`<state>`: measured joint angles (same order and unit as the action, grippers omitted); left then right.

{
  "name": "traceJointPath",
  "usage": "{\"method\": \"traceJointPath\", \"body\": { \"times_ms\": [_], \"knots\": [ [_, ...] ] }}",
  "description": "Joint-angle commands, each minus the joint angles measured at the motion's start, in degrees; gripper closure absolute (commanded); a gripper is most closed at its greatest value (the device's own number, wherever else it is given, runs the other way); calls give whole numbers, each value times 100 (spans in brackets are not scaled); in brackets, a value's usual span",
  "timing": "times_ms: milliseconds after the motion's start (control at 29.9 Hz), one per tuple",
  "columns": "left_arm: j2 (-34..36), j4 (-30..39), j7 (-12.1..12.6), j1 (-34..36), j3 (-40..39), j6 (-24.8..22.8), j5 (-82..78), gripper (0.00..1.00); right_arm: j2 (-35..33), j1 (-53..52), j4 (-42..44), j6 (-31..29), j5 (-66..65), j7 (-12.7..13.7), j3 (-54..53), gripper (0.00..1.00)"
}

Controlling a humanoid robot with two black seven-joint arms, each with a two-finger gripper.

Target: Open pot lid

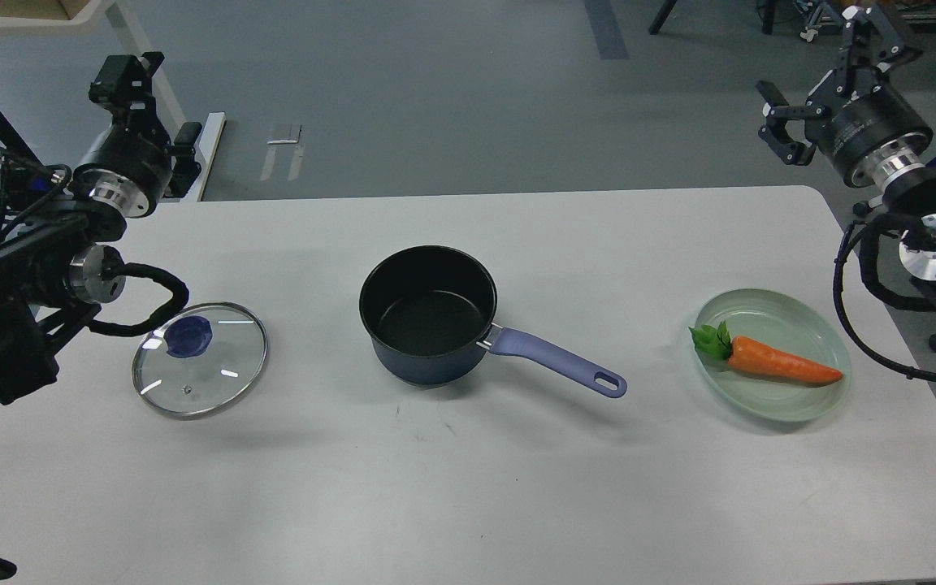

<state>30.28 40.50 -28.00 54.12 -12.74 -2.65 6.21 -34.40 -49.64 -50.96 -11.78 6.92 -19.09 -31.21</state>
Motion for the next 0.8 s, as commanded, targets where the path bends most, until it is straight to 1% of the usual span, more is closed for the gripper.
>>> {"method": "traceJointPath", "body": {
  "times_ms": [0,67,201,368,569,769],
  "knots": [
    [-180,-25,0,-59,-185,-218,424,1,494,376,279,0,90,10,-656,0],
    [-277,-25,0,-103,-194,-314,635,1,898,499,542,0,125,19,-1087,0],
    [-444,-25,0,-147,-212,-341,733,1,1488,719,868,9,274,37,-1826,1],
    [-453,-25,0,-217,-334,-464,733,1,2025,684,1123,9,283,81,-2152,1],
    [-462,-25,0,-331,-431,-508,741,1,2087,640,1150,141,283,72,-2170,0],
    [-488,-25,0,-393,-572,-438,733,1,2078,631,1115,106,274,63,-2082,0]
  ]
}}
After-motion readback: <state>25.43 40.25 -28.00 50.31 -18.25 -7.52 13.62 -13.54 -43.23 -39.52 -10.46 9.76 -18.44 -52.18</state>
